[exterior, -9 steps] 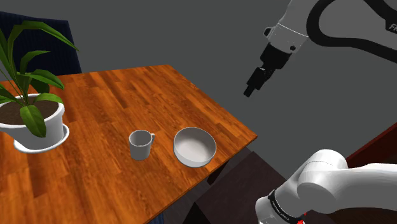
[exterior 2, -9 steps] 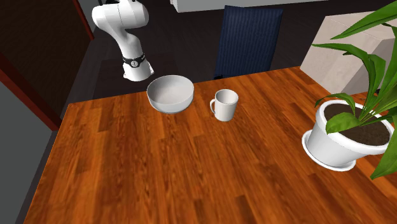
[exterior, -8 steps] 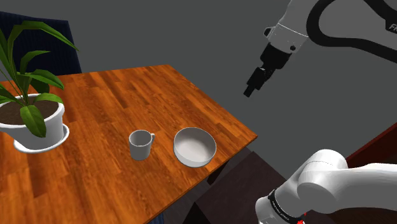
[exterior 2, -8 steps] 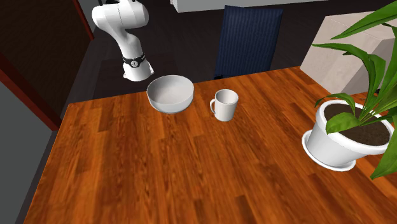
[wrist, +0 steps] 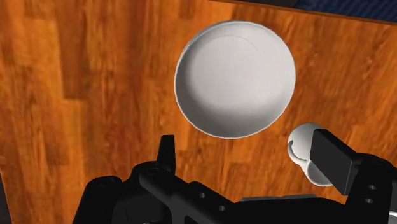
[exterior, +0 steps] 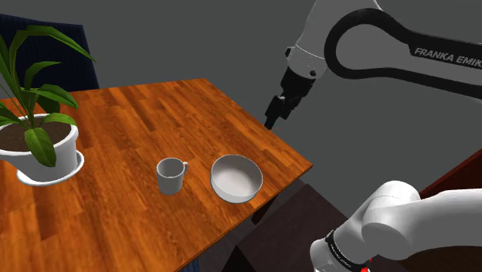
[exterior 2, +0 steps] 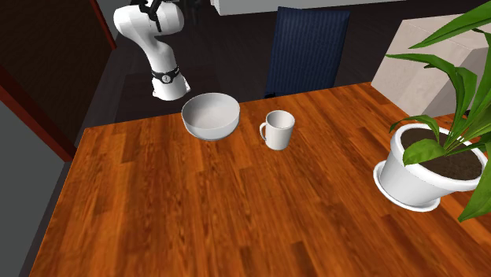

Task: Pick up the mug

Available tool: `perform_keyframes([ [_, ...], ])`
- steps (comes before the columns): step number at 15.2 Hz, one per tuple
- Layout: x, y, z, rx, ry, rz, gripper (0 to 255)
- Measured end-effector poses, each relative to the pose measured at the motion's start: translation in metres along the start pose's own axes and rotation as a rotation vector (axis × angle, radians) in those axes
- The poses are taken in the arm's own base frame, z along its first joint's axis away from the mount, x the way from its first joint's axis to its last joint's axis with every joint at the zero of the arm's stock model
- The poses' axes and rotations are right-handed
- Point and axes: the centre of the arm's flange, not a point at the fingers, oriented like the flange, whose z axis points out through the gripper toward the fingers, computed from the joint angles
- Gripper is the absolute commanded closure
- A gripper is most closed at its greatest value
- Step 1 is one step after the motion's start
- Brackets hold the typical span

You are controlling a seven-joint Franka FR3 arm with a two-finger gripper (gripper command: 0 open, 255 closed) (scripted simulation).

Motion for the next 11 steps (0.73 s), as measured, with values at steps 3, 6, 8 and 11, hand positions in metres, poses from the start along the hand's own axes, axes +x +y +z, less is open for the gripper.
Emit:
perform_keyframes([
  [3,0.020,-0.027,0.023,-0.005,-0.008,-0.002,0],
  [6,0.042,-0.054,0.043,-0.009,-0.016,-0.004,0],
  [8,0.056,-0.074,0.060,-0.012,-0.021,-0.005,0],
  [11,0.073,-0.104,0.081,-0.017,-0.029,-0.007,0],
])
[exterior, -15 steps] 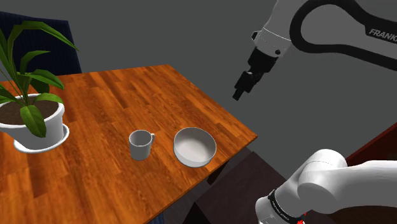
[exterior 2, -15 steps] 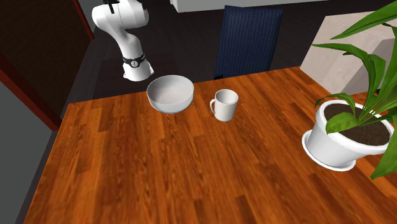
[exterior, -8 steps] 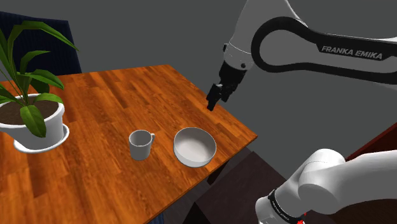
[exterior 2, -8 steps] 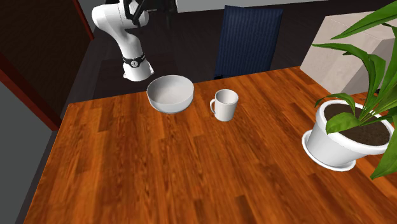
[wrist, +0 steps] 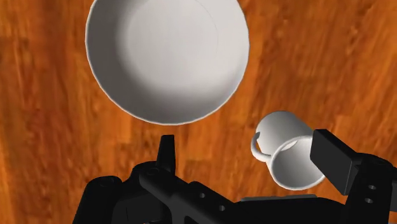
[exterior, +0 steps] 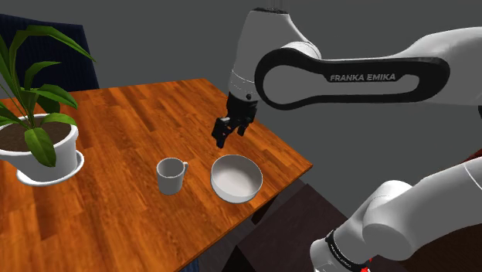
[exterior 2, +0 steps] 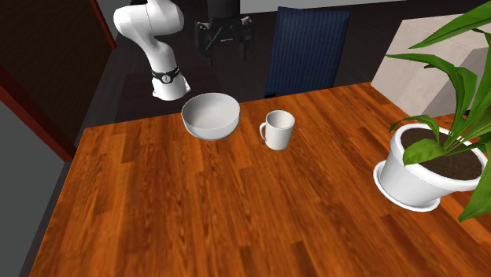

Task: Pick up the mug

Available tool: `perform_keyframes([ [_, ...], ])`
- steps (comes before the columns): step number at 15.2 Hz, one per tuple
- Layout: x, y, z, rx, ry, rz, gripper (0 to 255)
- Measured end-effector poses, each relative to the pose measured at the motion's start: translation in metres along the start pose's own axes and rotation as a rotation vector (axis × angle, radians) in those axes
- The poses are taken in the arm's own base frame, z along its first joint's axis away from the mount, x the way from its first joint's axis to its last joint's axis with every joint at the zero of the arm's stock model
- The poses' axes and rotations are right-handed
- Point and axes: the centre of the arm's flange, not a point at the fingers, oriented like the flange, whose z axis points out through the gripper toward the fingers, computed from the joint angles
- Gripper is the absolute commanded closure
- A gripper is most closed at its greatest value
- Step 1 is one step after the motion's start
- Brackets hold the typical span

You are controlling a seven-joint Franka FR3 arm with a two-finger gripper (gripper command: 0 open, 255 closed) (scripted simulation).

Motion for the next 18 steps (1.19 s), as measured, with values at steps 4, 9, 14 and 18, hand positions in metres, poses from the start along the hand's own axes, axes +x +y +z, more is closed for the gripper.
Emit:
perform_keyframes([
  [4,0.027,-0.032,0.032,-0.006,-0.011,-0.003,0],
  [9,0.061,-0.078,0.068,-0.013,-0.024,-0.006,0],
  [14,0.093,-0.122,0.109,-0.020,-0.036,-0.010,0],
  [18,0.119,-0.155,0.139,-0.026,-0.047,-0.012,0],
])
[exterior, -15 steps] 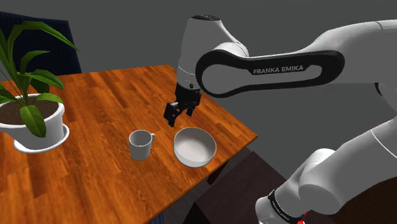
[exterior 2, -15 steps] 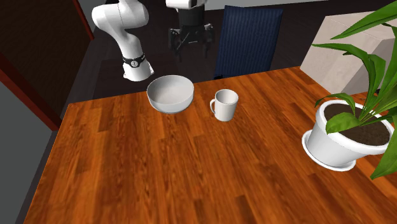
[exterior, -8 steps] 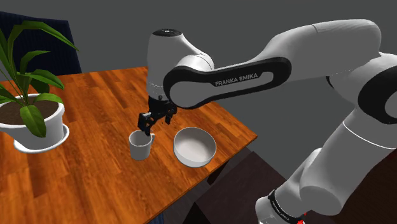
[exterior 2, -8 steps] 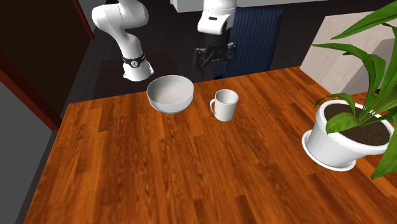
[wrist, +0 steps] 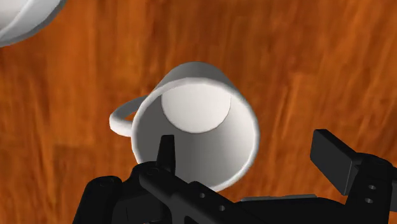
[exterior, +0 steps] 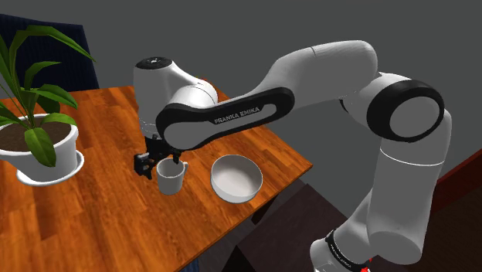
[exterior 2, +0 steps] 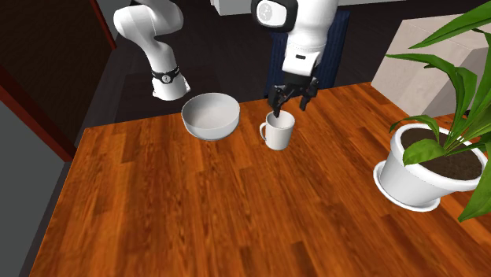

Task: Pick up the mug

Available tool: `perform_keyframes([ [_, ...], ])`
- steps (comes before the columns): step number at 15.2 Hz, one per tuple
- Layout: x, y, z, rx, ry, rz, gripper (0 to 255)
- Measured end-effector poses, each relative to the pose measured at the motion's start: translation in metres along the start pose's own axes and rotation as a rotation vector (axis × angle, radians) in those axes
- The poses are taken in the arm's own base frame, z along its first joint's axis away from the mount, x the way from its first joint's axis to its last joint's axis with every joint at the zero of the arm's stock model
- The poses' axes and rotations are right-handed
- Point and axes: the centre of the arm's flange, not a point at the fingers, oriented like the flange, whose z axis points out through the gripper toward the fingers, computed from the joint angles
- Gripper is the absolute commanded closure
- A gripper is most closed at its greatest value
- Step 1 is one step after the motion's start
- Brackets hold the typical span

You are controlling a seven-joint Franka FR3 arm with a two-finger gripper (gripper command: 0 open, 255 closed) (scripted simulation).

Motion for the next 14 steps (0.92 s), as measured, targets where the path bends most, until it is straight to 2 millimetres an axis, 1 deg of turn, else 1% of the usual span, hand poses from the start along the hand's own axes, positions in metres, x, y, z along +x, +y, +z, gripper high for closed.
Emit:
perform_keyframes([
  [2,0.006,-0.006,0.011,-0.002,-0.002,0.000,0],
  [4,0.006,-0.009,0.023,-0.002,-0.002,0.000,0],
  [8,0.007,-0.010,0.044,-0.002,-0.002,0.001,0],
  [9,0.007,-0.010,0.046,-0.002,-0.002,0.000,255],
  [14,0.007,-0.010,0.047,-0.002,-0.002,0.000,255],
])
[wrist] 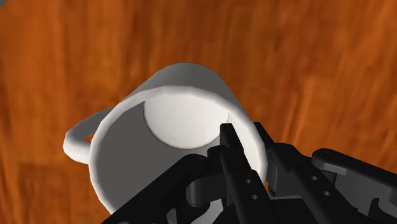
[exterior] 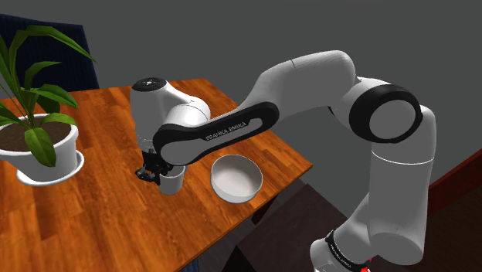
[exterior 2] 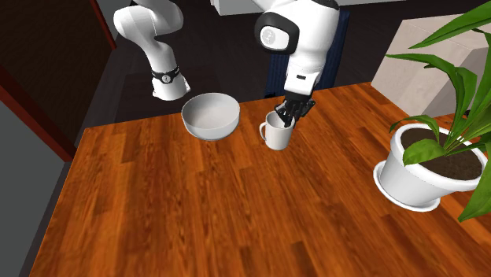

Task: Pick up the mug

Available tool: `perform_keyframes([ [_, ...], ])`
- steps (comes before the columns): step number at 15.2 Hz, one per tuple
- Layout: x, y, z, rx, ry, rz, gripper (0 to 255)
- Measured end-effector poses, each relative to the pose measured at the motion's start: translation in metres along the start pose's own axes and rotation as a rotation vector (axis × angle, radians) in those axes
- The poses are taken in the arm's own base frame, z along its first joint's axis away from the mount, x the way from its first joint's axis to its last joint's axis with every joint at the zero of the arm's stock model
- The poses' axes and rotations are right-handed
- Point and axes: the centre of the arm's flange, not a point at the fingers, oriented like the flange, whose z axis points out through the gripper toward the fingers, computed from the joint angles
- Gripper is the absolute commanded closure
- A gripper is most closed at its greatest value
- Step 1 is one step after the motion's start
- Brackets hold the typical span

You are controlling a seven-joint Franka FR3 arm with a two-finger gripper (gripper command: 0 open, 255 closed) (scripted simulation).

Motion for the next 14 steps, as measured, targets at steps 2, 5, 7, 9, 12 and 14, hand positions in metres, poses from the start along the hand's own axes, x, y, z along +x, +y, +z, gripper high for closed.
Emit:
perform_keyframes([
  [2,0.000,0.000,0.000,0.000,0.000,0.000,255],
  [5,0.000,0.000,0.000,0.000,0.000,0.000,255],
  [7,-0.001,-0.001,-0.007,0.000,-0.001,0.000,255],
  [9,0.000,0.000,-0.016,0.000,0.000,0.000,255],
  [12,-0.001,0.001,-0.032,0.000,0.000,0.000,255],
  [14,0.000,0.002,-0.042,0.000,0.000,0.000,255],
])
